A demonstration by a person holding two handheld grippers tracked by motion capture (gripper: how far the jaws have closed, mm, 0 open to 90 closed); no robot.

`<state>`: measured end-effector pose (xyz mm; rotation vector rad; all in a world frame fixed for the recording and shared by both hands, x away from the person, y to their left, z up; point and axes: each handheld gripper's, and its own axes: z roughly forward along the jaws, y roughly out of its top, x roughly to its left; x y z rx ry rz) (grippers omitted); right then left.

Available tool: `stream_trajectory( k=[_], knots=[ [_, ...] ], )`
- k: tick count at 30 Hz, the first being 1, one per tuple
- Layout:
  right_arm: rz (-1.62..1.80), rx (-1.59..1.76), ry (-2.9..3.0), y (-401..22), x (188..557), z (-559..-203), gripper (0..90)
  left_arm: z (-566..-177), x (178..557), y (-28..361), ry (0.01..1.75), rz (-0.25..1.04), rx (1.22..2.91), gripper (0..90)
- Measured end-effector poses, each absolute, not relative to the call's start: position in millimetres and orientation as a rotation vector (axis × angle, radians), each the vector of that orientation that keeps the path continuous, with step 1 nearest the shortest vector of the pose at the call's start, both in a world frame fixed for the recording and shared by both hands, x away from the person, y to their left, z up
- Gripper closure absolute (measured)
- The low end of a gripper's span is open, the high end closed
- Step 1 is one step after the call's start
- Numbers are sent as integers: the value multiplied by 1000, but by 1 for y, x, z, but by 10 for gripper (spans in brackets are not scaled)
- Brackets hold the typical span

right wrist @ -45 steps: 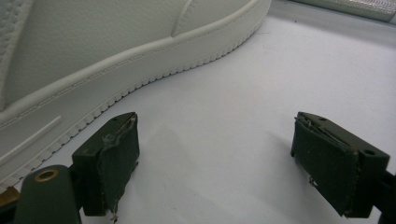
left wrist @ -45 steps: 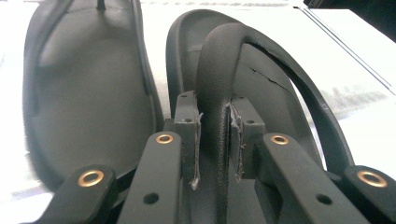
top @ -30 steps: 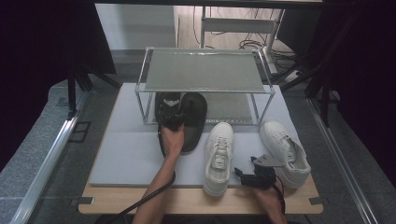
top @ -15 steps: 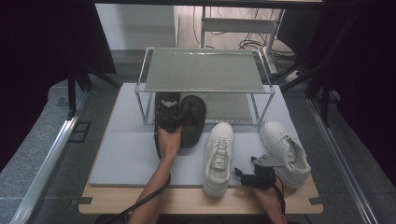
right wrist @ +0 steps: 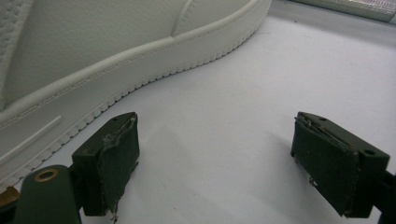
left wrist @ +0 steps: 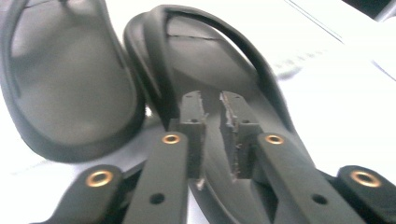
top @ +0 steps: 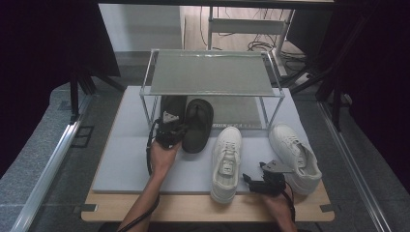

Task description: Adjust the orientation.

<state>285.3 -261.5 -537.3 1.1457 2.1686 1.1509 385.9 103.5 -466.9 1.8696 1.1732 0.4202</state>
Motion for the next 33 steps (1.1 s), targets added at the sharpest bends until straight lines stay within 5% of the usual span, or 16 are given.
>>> stream_trajectory(
  k=[3, 17, 33],
  knots=[
    [1151, 1146, 2169, -261, 285, -537, 150, -465, 374, 104, 1133, 414, 1904, 895],
    [1149, 1145, 2168, -261, 285, -537, 150, -479, 324, 102, 1061, 355, 1974, 898],
    [1149, 1145, 2168, -261, 285, -537, 150, -502, 321, 77, 1033, 420, 2071, 898]
  ],
)
